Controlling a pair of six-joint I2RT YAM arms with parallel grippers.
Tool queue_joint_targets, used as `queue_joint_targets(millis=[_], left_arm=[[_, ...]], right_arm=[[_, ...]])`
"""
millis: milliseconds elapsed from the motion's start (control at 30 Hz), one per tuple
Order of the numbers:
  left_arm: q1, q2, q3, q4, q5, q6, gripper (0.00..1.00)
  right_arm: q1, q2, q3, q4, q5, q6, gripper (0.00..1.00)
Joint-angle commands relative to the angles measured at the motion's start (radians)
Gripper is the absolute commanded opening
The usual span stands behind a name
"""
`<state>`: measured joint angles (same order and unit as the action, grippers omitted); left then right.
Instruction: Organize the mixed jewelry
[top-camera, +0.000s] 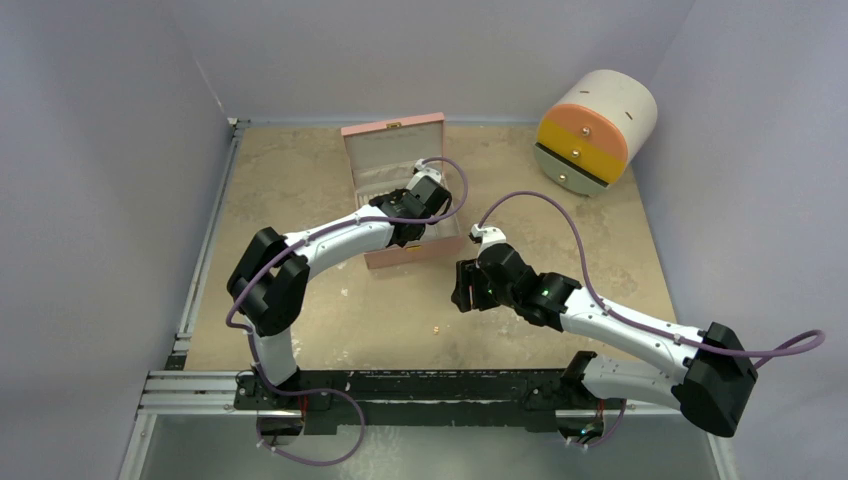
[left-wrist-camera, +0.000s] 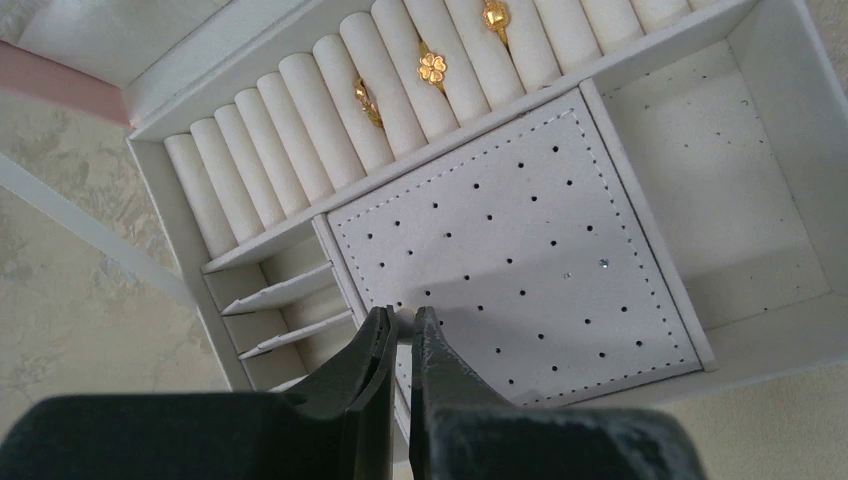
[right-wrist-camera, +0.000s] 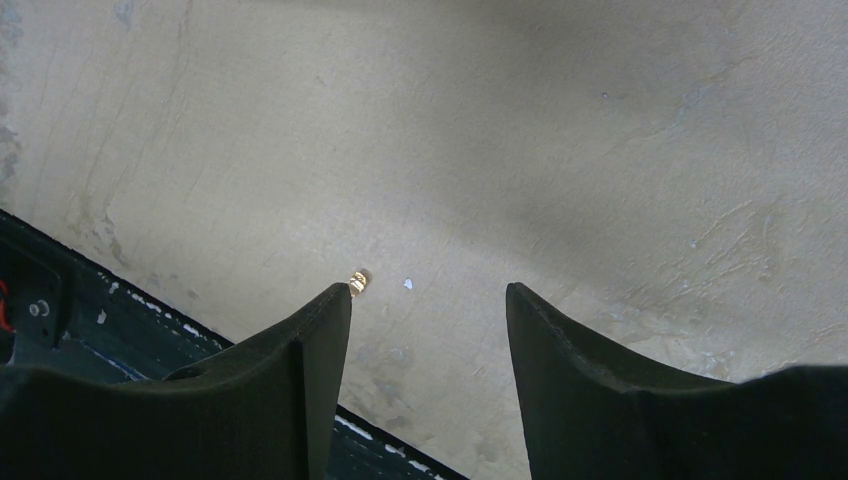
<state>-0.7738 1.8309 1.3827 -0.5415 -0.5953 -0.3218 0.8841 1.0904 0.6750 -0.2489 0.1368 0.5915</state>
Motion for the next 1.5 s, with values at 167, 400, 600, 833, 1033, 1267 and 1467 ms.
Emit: queue_joint_targets(millis=[167, 400, 600, 833, 1033, 1267, 1467], left_arm=[[0.019, -0.019, 0.026, -0.035, -0.008, -0.003, 0.00], [0.020, -0.030, 0.032, -0.048, -0.015, -0.002, 0.00], [0.019, -0.038, 0.035, -0.058, -0.018, 0.003, 0.00], [0.020, -0.043, 0.036, -0.065, -0.031, 0.007, 0.00], [0.019, -0.040, 0.036, -0.064, -0.017, 0.006, 0.00], [0.019, -0.023, 0.038, -0.063, -0.002, 0.004, 0.00], [0.019, 0.001, 0.038, -0.059, -0.004, -0.002, 0.00]], right_arm=[[-0.002, -0.003, 0.036, 0.021, -0.012, 0.010, 0.61], [-0.004, 0.003, 0.039, 0.024, -0.016, 0.008, 0.61], [-0.003, 0.005, 0.038, 0.024, -0.022, 0.010, 0.61], [-0.002, 0.002, 0.039, 0.024, -0.023, 0.011, 0.61], [-0.003, 0.000, 0.038, 0.023, -0.026, 0.012, 0.61], [-0.002, -0.004, 0.035, 0.023, -0.028, 0.016, 0.61], [-0.002, -0.013, 0.030, 0.022, -0.024, 0.016, 0.61]])
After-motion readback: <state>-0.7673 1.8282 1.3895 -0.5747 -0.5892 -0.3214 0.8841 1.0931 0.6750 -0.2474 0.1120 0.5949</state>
